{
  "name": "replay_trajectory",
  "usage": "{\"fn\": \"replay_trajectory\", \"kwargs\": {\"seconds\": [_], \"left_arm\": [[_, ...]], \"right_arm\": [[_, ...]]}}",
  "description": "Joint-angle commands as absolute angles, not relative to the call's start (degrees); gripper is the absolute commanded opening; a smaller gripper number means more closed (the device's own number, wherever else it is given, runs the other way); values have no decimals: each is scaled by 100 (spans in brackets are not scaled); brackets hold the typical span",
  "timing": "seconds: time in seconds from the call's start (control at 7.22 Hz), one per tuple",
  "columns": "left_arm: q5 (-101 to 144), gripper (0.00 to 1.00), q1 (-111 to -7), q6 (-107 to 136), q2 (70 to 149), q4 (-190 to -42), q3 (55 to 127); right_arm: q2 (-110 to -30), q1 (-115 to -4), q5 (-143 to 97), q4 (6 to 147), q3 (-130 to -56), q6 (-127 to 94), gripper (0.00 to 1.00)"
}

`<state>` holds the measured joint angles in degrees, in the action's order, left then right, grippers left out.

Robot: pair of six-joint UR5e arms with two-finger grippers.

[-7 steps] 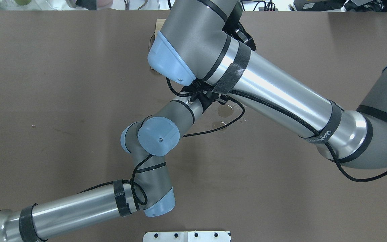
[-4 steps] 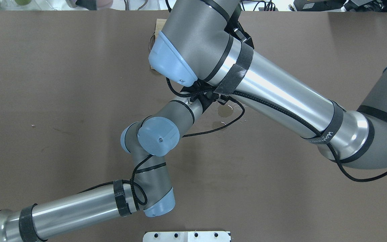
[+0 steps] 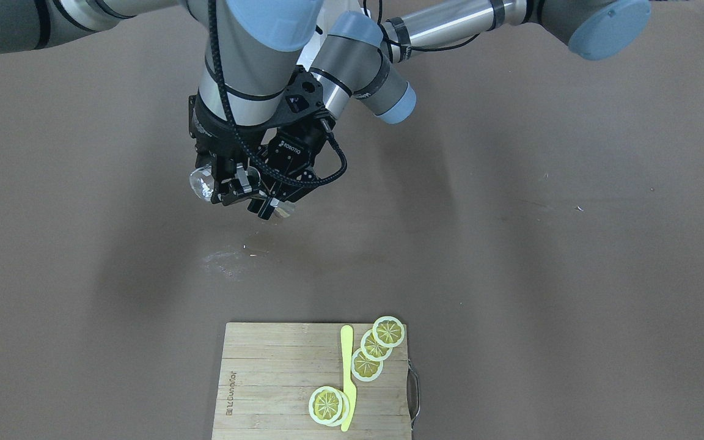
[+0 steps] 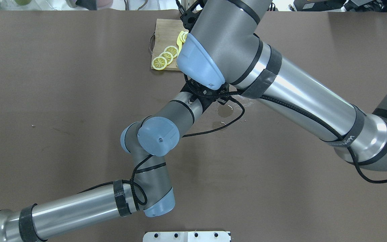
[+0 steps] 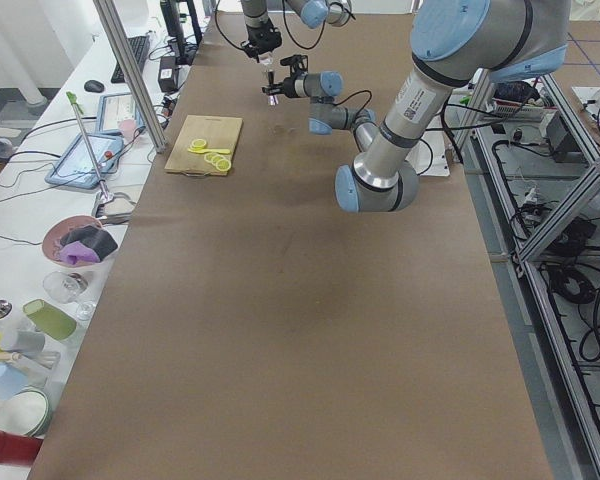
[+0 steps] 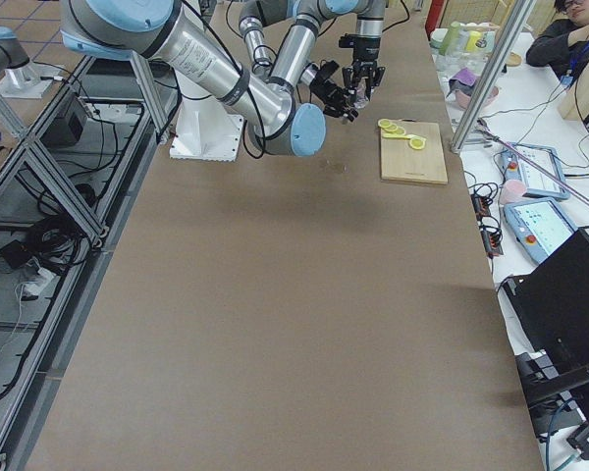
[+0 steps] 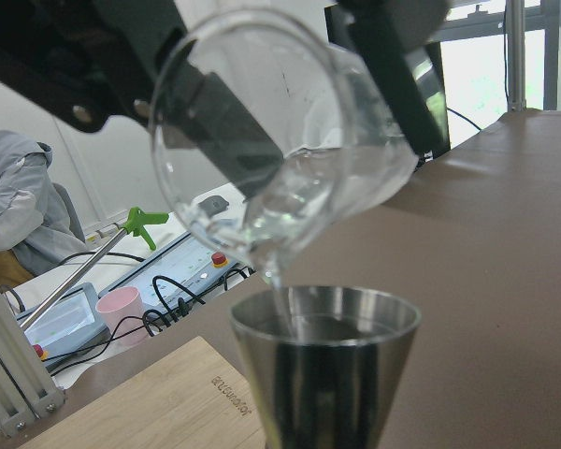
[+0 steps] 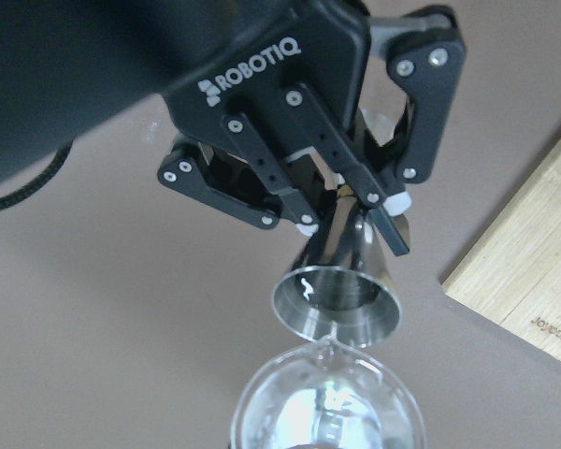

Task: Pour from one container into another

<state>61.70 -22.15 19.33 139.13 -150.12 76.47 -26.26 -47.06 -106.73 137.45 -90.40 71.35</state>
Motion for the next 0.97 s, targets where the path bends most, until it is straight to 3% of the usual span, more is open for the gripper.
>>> {"fn": "replay_trajectory", "kwargs": {"seconds": [0.0, 0.28, 0.83], "left_arm": [[6170, 0, -2215, 1934, 13913, -15012, 7646], [6170, 0, -2215, 1934, 13913, -15012, 7646], [6170, 0, -2215, 1934, 13904, -15012, 7646]], "right_arm": [[-2995, -4999, -10906, 13641, -9577, 7119, 0], [-3566, -5185, -10986, 13614, -10437, 7128, 0], [-4505, -5685, -11530, 13141, -11440, 7119, 0]]}}
